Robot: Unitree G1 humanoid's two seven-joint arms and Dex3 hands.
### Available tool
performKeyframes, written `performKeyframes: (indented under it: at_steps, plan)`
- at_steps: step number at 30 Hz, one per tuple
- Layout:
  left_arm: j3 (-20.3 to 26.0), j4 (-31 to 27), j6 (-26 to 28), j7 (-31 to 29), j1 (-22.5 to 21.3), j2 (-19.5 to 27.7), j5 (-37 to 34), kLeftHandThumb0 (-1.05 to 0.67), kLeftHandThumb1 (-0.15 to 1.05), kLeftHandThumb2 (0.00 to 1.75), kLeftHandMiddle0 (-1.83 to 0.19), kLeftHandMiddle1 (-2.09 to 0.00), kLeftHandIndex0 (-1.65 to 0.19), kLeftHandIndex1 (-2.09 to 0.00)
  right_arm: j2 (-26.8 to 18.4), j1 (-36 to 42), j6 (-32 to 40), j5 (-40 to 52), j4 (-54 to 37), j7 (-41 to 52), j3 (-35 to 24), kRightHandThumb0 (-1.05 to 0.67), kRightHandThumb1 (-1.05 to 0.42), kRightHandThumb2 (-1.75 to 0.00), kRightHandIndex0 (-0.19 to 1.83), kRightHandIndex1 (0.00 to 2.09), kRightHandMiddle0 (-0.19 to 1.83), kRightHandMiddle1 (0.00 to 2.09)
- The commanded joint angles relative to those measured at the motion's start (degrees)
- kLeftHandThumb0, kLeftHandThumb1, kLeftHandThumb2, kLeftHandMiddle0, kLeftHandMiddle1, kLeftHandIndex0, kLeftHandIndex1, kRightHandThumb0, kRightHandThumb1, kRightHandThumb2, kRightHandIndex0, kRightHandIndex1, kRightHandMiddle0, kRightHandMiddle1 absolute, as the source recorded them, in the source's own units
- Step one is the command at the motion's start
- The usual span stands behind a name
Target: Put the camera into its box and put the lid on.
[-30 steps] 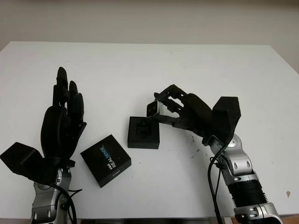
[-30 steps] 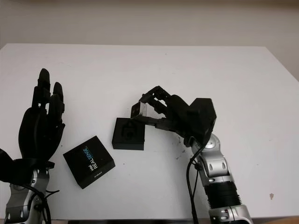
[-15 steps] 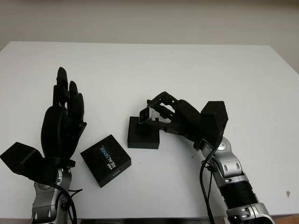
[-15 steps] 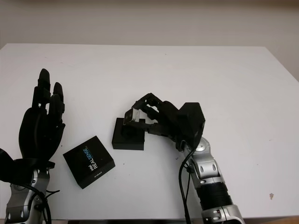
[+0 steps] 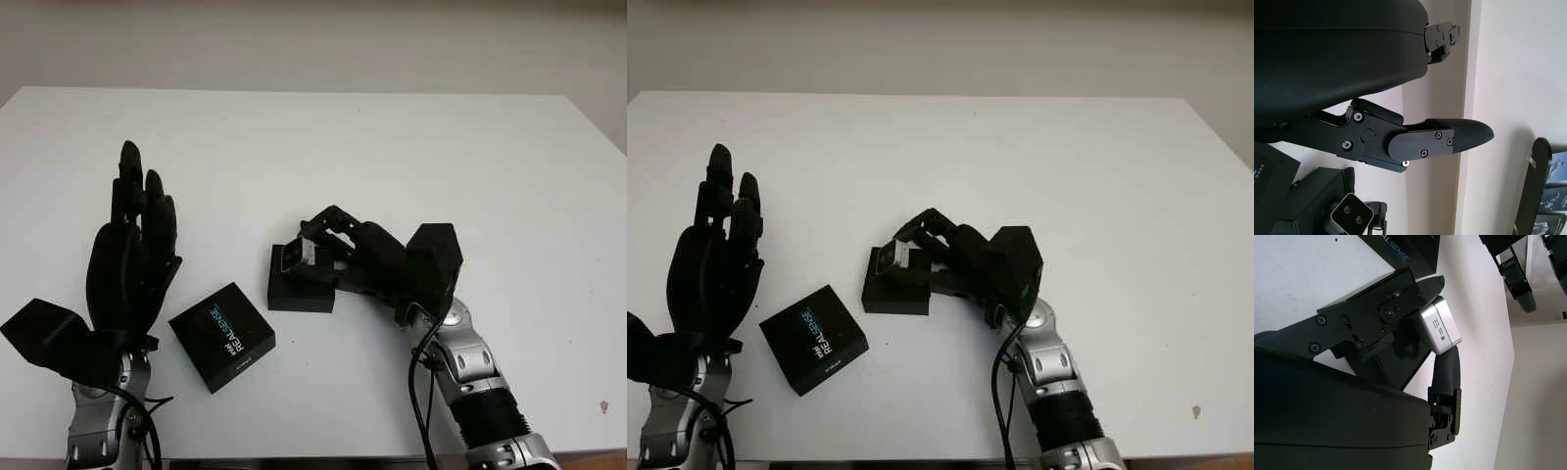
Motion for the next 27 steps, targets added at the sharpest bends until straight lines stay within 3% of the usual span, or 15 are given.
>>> performKeyframes:
  at_steps: [1,27]
  plan:
    - [-0.07,-0.48,-0.32,-0.03,-0.08,0.07,0.26,-0.75,1.05,0.48,0.16,-0.05,0.17,-0.05,0.25,0.35,-0.46,-0.17,-0.43,-0.24,0.11,-0.36,-1.00,-0.06,0.11,0.10,0.15,1.92]
    - [-0.27,-0.51,-0.65,-0.13,0.02,-0.33,0.19,-0.75,1.05,0.48,0.15,-0.06,0.16,-0.06,0.66,1.73,-3.34,-4.03,2.49,-1.99,1.79,-0.35,-1.00,-0.06,0.12,0.11,0.12,1.94]
